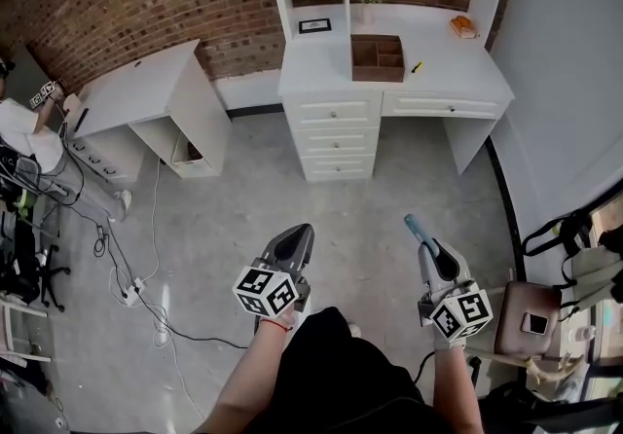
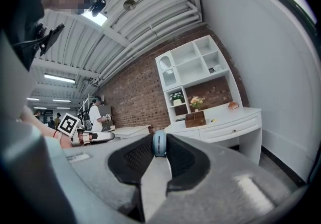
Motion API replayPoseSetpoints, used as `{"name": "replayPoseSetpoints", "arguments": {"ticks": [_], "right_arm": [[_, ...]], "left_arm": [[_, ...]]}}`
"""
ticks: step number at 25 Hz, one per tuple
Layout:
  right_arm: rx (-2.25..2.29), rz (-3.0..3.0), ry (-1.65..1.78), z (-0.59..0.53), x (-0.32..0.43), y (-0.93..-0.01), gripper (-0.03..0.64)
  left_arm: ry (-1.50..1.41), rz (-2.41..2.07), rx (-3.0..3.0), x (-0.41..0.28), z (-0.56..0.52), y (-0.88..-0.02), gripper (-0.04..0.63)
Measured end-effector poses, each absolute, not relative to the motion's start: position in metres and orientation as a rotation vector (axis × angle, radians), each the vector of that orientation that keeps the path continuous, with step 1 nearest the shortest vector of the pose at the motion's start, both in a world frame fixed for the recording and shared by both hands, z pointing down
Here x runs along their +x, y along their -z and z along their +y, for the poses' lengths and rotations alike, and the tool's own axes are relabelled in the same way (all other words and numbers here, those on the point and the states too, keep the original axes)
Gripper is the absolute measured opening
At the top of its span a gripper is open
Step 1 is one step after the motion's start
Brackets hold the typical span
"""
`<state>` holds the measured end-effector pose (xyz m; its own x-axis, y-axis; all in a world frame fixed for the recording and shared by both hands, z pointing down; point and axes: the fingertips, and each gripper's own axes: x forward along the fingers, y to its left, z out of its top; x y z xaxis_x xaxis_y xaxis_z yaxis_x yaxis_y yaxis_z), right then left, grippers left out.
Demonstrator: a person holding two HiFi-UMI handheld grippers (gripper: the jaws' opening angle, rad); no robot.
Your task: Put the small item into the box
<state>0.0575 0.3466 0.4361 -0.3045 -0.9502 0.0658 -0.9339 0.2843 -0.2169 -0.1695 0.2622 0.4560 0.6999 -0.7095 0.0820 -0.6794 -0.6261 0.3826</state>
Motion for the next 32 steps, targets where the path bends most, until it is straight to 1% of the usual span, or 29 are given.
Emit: {"name": "replayPoseSetpoints", "arguments": {"ticks": [9, 21, 32], "right_arm": [[-1.803, 2.458, 0.337, 0.303, 0.067, -0.446, 0.067], [-1.856, 2.438, 0.325, 0.201, 0.105, -0.434, 0.067], [-1.897, 2.412, 0.379, 0.113, 0.118, -0.438, 0.068]], "left_arm": [[0.109, -1.075, 2.507, -0.157, 0.217, -0.469, 0.003], [0.134, -1.018, 2.526, -0.112, 0.103, -0.461, 0.003], [0.102, -0.969, 2.527, -0.094, 0.011, -0.464, 0.003]]}}
